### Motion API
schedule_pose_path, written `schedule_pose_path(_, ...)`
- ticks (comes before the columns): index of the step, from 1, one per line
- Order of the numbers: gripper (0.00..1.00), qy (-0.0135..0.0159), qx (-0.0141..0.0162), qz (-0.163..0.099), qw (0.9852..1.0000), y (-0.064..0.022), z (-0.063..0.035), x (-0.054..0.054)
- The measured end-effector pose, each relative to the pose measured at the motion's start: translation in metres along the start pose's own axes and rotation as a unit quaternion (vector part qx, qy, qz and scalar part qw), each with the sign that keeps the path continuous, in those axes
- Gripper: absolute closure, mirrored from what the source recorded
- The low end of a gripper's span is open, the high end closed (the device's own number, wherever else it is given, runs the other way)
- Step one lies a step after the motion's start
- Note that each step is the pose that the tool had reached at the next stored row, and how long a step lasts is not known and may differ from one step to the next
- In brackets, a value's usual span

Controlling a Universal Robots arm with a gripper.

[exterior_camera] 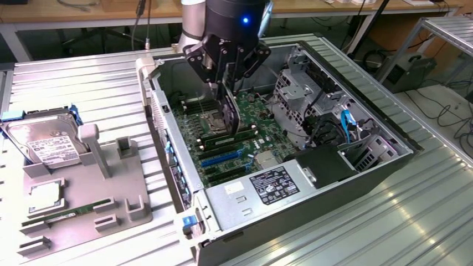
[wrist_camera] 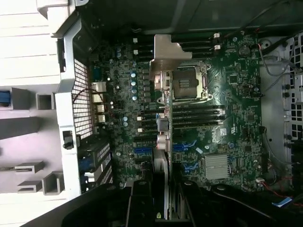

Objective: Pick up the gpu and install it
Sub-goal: 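Pick up the gpu and move the gpu toward the slot, then insert the gpu into the slot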

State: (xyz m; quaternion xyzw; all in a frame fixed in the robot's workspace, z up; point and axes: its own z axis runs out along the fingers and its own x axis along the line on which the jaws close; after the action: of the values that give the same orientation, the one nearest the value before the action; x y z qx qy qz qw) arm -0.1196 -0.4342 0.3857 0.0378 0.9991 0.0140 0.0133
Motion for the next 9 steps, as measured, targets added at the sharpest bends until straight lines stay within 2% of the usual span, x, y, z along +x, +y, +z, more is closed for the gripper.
schedule_pose_path(9,0.74,0.0000,0.0001,0.000,1.0000,0.0008,0.0080,-0.015)
